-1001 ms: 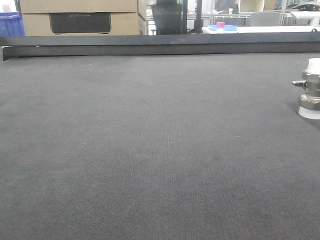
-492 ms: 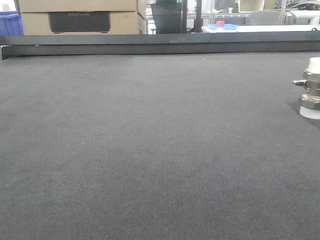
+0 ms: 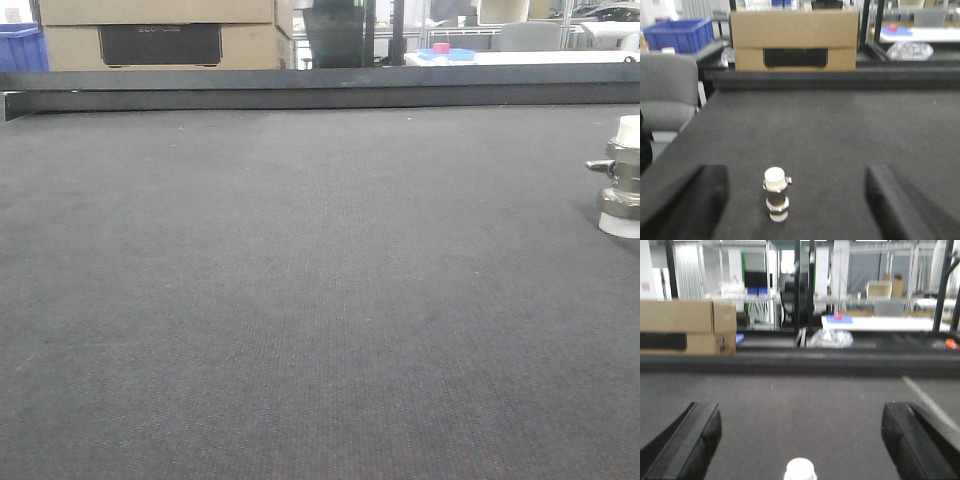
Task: Place valve from conveyor to right shelf box
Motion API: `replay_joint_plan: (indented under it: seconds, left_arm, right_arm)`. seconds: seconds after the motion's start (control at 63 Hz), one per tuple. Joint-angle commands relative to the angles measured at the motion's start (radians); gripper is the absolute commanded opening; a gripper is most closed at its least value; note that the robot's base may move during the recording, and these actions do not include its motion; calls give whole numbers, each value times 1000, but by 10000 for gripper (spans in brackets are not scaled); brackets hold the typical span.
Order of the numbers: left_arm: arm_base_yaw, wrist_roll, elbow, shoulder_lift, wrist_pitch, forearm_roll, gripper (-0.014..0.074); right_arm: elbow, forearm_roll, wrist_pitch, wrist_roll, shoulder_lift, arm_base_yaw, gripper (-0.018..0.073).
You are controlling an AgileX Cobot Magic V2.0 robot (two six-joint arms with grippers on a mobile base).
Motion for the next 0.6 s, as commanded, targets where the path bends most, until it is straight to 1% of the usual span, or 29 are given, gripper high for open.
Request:
replay_joint_plan:
  seconds: [0.0, 0.064, 0.111, 0.191, 0.222, 0.27, 0.318, 0.461, 0.588]
  left_arm:
    - [-1, 1, -52, 78, 55, -22, 609]
    - [-1, -3, -101, 134, 112, -25, 602]
    - [-1, -5, -141, 175, 160, -27, 592]
    - [-4, -10, -200, 229, 200, -42, 580]
    - [-5, -10, -219, 247, 210, -51, 580]
    - [-12, -10, -250, 269, 215, -72, 580]
    - [-26, -10, -272, 290, 213, -72, 580]
    - [-61, -10, -294, 321, 204, -72, 580]
    - [-63, -10, -294, 328, 208, -72, 580]
  right_arm:
    - [-12, 0, -12, -1, 89, -1, 568]
    - [-42, 0, 15, -1, 138, -1, 568]
    - [-84, 0, 59, -1, 188, -1, 568]
    - [-192, 0, 160, -1, 293, -1, 568]
    - [-250, 0, 229, -1, 340, -1, 568]
    - [-336, 0, 330, -1, 417, -1, 568]
    - [-422, 0, 435, -1, 495, -1, 568]
    - [-649, 0, 629, -1, 703, -1, 568]
    - [-863, -16, 843, -12, 901, -1, 568]
